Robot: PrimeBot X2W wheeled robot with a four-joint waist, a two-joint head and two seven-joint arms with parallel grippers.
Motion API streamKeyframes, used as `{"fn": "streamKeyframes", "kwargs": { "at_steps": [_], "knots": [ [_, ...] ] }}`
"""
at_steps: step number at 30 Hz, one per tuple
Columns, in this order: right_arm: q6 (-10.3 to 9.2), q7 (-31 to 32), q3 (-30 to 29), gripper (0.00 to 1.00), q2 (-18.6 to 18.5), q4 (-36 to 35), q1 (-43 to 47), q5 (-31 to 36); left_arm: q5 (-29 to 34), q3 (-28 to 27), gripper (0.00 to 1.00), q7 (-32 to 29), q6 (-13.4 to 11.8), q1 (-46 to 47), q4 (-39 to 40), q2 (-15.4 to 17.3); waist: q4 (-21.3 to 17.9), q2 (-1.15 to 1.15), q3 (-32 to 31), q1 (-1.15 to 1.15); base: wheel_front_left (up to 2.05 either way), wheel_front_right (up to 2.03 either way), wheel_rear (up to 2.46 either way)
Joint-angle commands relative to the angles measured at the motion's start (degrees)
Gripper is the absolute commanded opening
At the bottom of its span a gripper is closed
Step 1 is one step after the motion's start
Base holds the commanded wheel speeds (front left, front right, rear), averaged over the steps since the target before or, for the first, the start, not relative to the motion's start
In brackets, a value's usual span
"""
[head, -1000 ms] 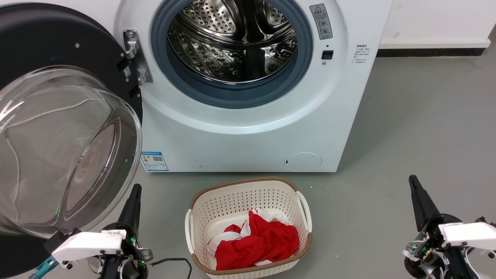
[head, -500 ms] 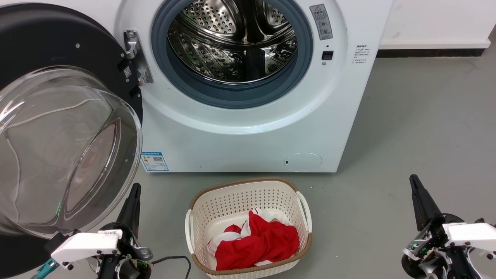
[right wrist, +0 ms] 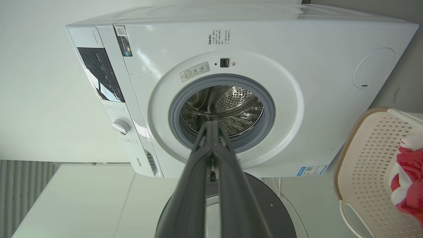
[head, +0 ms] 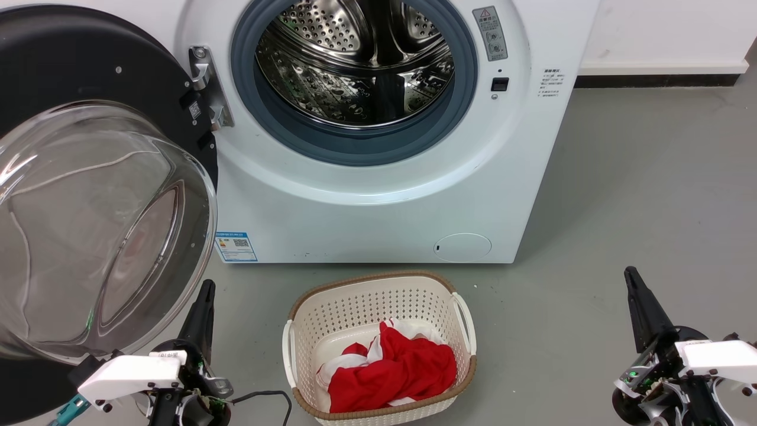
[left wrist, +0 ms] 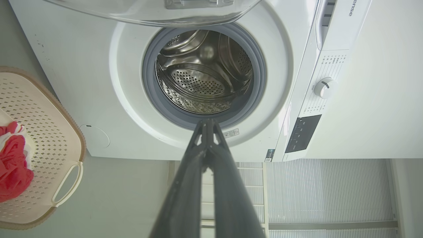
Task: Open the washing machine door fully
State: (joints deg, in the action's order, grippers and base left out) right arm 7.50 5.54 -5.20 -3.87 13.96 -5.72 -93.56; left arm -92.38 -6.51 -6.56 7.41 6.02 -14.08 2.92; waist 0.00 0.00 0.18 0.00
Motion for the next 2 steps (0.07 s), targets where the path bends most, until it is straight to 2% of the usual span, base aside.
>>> {"fn": "streamKeyframes", "kwargs": {
  "at_steps": [1, 2],
  "knots": [
    [-0.02, 0.1, -0.2, 0.0, 0.1, 0.1, -0.7, 0.2, -0.1, -0.2, 0.0, -0.2, 0.2, 0.4, 0.0, -0.1, 0.0, 0.0, 0.0, 0.0, 0.0, 0.0, 0.0],
    [-0.02, 0.1, -0.2, 0.0, 0.1, 0.1, -0.7, 0.2, -0.1, -0.2, 0.0, -0.2, 0.2, 0.4, 0.0, -0.1, 0.0, 0.0, 0.0, 0.0, 0.0, 0.0, 0.0]
  ]
}}
